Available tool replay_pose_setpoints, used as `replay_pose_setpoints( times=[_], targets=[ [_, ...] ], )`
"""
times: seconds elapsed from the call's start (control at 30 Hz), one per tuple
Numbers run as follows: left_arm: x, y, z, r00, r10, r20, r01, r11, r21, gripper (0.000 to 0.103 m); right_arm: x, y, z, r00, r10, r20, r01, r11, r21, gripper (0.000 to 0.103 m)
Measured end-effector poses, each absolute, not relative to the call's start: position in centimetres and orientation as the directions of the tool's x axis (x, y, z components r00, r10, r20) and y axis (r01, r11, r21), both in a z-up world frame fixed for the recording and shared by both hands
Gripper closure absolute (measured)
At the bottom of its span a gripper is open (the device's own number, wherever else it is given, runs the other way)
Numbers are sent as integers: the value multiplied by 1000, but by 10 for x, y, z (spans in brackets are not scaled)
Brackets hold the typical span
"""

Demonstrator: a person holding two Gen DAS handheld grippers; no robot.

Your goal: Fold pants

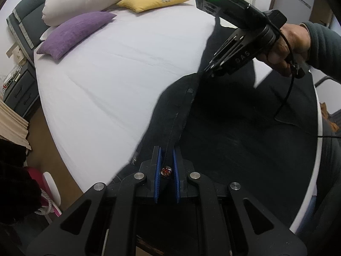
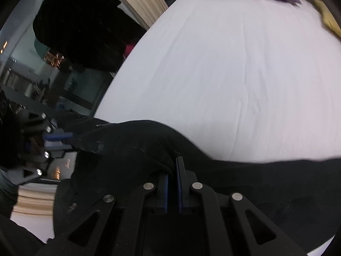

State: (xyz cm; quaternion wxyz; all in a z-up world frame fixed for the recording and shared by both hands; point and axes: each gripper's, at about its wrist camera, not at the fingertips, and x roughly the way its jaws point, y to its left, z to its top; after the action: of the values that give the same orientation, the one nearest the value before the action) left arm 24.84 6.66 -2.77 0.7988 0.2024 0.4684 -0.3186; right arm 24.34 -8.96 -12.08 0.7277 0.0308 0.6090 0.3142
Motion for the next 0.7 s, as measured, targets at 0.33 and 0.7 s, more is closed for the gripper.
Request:
replay_pose_setpoints(
  times=[0.33, 0.7],
  targets=[
    [154, 41, -33, 370, -329, -869, 759, 647, 79, 94, 197, -86, -105, 14, 499, -867, -444, 780, 441, 95],
    [83, 40, -17, 364, -345, -865, 807, 580, 108, 94, 143, -61, -86, 16, 335, -942, -604, 754, 258, 96]
  ],
)
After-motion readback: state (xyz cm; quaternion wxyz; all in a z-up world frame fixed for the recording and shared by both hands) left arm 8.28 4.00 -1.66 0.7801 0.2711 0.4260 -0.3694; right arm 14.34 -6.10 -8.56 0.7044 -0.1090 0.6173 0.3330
